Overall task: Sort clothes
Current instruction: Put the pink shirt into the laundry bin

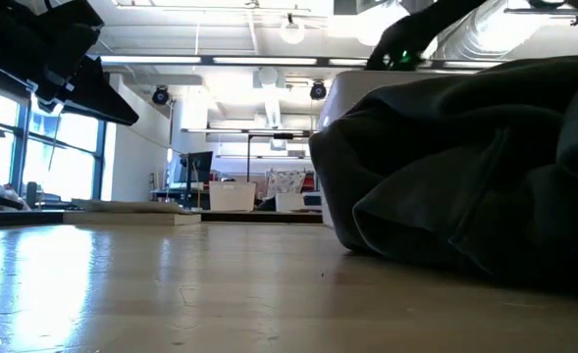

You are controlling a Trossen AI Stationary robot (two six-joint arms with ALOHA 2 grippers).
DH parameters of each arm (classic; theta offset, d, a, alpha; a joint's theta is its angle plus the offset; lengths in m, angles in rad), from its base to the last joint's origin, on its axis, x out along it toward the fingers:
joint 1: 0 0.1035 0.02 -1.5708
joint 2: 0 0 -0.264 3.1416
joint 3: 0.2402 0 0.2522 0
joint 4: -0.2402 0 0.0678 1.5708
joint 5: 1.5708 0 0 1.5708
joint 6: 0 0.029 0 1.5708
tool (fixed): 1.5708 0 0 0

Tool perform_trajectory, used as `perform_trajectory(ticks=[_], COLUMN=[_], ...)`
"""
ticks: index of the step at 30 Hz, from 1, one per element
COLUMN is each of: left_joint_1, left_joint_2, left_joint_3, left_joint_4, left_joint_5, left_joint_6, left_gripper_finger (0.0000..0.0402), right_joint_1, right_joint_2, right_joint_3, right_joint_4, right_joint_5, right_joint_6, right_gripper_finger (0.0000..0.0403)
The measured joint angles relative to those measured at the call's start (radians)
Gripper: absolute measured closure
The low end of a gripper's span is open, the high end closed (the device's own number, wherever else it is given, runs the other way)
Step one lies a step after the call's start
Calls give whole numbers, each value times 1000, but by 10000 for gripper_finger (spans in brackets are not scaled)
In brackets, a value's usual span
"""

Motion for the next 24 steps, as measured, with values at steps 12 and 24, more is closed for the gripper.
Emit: perform_trajectory(ticks=[12,24], left_joint_1=[0,0], left_joint_2=[0,0], left_joint_3=[0,0], left_joint_4=[-2,-2], left_joint_5=[8,11], left_joint_6=[0,8], left_gripper_finger=[330,330], right_joint_1=[-30,171], right_joint_2=[57,-354], right_joint_3=[-2,-2], right_joint_4=[125,144], right_joint_5=[34,405], right_joint_6=[-116,1], right_gripper_finger=[277,277])
